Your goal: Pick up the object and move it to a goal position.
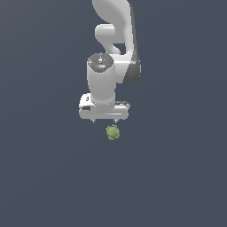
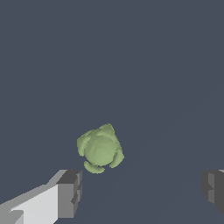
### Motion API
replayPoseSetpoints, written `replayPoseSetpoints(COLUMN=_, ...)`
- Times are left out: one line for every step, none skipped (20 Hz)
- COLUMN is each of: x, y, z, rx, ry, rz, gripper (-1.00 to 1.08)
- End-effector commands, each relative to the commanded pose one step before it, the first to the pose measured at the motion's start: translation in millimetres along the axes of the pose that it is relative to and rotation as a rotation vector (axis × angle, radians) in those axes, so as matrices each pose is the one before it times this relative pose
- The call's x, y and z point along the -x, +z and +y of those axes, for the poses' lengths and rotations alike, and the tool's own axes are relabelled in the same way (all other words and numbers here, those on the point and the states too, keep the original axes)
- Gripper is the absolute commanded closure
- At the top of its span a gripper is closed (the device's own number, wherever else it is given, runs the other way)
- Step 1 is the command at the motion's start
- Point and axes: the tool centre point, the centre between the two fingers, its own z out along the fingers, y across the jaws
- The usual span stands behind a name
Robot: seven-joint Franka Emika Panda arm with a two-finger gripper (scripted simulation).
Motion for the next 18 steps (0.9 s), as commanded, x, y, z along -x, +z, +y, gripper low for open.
replayPoseSetpoints(x=0.51, y=3.43, z=-1.23, rx=-0.00008, ry=-0.01564, rz=-0.00023, gripper=-0.92)
replayPoseSetpoints(x=0.22, y=2.03, z=-0.86, rx=-0.00015, ry=-0.01003, rz=0.00024, gripper=-0.92)
replayPoseSetpoints(x=0.25, y=2.34, z=-1.08, rx=-0.00024, ry=-0.01169, rz=0.00031, gripper=-0.92)
replayPoseSetpoints(x=0.28, y=2.65, z=-1.24, rx=-0.00032, ry=-0.01324, rz=0.00036, gripper=-0.92)
replayPoseSetpoints(x=0.32, y=2.94, z=-1.38, rx=-0.00037, ry=-0.01474, rz=0.00041, gripper=-0.92)
replayPoseSetpoints(x=0.36, y=3.24, z=-1.49, rx=-0.00042, ry=-0.01627, rz=0.00045, gripper=-0.92)
replayPoseSetpoints(x=0.41, y=3.55, z=-1.62, rx=-0.00048, ry=-0.01781, rz=0.00050, gripper=-0.92)
replayPoseSetpoints(x=0.44, y=3.84, z=-1.81, rx=-0.00059, ry=-0.01942, rz=0.00058, gripper=-0.92)
replayPoseSetpoints(x=0.47, y=4.15, z=-2.00, rx=-0.00072, ry=-0.02106, rz=0.00067, gripper=-0.92)
replayPoseSetpoints(x=0.50, y=4.44, z=-2.20, rx=-0.00085, ry=-0.02269, rz=0.00076, gripper=-0.92)
replayPoseSetpoints(x=0.54, y=4.74, z=-2.39, rx=-0.00099, ry=-0.02432, rz=0.00087, gripper=-0.92)
replayPoseSetpoints(x=0.55, y=4.90, z=-2.53, rx=-0.00112, ry=-0.02532, rz=0.00097, gripper=-0.92)
replayPoseSetpoints(x=0.51, y=4.60, z=-2.44, rx=-0.00115, ry=-0.02391, rz=0.00098, gripper=-0.92)
replayPoseSetpoints(x=0.46, y=4.26, z=-2.31, rx=-0.00114, ry=-0.02226, rz=0.00097, gripper=-0.92)
replayPoseSetpoints(x=0.42, y=3.92, z=-2.17, rx=-0.00111, ry=-0.02061, rz=0.00095, gripper=-0.92)
replayPoseSetpoints(x=0.37, y=3.59, z=-2.02, rx=-0.00108, ry=-0.01896, rz=0.00092, gripper=-0.92)
replayPoseSetpoints(x=0.32, y=3.26, z=-1.88, rx=-0.00102, ry=-0.01732, rz=0.00088, gripper=-0.92)
replayPoseSetpoints(x=0.29, y=2.93, z=-1.71, rx=-0.00096, ry=-0.01565, rz=0.00083, gripper=-0.92)
